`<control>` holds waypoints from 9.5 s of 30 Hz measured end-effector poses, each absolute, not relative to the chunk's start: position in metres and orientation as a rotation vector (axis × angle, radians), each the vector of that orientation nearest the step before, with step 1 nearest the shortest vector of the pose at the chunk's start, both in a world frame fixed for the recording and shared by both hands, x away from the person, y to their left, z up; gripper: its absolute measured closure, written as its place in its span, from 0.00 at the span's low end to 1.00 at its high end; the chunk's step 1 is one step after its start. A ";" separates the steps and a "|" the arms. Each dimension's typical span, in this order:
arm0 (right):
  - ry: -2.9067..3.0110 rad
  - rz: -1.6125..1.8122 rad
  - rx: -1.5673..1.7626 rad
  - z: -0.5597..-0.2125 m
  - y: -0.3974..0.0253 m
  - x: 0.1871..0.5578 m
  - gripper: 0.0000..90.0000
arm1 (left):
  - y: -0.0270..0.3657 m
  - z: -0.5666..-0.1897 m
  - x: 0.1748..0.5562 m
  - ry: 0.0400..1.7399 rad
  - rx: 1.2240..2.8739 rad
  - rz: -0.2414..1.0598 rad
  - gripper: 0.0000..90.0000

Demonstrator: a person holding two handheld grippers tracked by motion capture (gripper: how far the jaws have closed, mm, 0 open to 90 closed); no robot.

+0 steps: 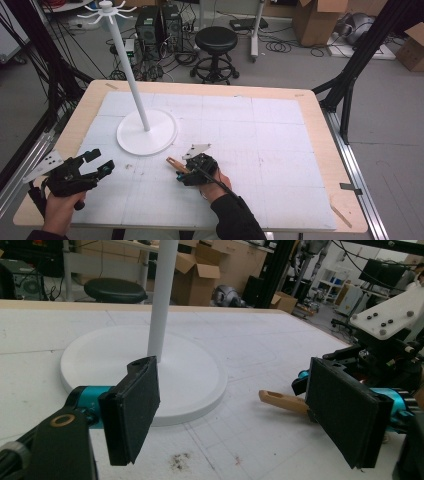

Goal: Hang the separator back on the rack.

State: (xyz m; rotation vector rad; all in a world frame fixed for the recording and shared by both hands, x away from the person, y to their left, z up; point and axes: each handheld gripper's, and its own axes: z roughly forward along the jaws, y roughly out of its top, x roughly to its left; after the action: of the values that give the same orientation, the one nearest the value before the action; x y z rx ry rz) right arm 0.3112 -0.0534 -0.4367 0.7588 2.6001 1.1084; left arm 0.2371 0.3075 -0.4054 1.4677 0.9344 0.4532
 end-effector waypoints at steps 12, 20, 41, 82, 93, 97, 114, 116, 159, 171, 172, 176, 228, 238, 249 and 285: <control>2.616 1.031 0.786 -0.440 -0.047 0.315 0.62 | 0.307 -0.405 0.237 0.935 1.466 0.452 0.25; 2.624 1.009 0.794 -0.438 -0.043 0.315 0.73 | 0.307 -0.405 0.237 0.934 1.465 0.452 0.25; 2.645 1.195 0.771 -0.421 -0.059 0.311 0.75 | 0.307 -0.405 0.237 0.932 1.466 0.454 0.25; 2.496 1.991 0.395 -0.370 -0.100 0.270 0.75 | 0.216 -0.356 0.250 0.512 1.462 0.013 0.29; 2.439 2.073 0.339 -0.364 -0.109 0.262 0.75 | 0.180 -0.340 0.255 0.405 1.499 -0.069 0.37; 2.420 2.108 0.322 -0.361 -0.111 0.260 0.75 | 0.174 -0.339 0.258 0.396 1.485 -0.100 0.43; 2.412 2.179 0.300 -0.360 -0.112 0.261 0.75 | 0.169 -0.338 0.258 0.320 1.473 -0.132 0.78; 2.421 2.185 0.302 -0.360 -0.112 0.261 0.75 | 0.168 -0.337 0.257 0.327 1.480 -0.137 0.78; 2.292 1.886 0.520 -0.365 -0.112 0.238 0.33 | 0.135 -0.287 0.241 0.469 1.586 0.197 0.79; 2.199 1.784 0.538 -0.362 -0.112 0.228 0.77 | 0.129 -0.287 0.235 0.498 1.534 0.228 0.79; 2.194 1.783 0.549 -0.362 -0.112 0.228 0.77 | 0.130 -0.287 0.235 0.502 1.529 0.227 0.79; 2.197 1.793 0.563 -0.362 -0.114 0.229 0.78 | 0.131 -0.289 0.236 0.512 1.518 0.222 0.79; 2.385 2.240 0.327 -0.361 -0.123 0.244 0.57 | 0.138 -0.308 0.241 0.336 1.539 -0.042 0.80; 2.329 2.141 0.375 -0.361 -0.122 0.241 0.81 | 0.135 -0.307 0.238 0.390 1.519 0.005 0.80; 2.414 2.278 0.190 -0.360 -0.124 0.241 0.81 | 0.136 -0.309 0.237 0.270 1.540 -0.144 0.62; 2.047 1.707 0.850 -0.361 -0.230 0.249 0.19 | 0.185 -0.227 0.332 0.617 1.535 0.320 0.81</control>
State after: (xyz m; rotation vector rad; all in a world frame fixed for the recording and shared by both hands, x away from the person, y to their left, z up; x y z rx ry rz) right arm 0.2489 -0.2301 -0.3612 0.8503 2.0472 1.7070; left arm 0.3324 0.1852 -0.2274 1.5346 0.6169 0.3196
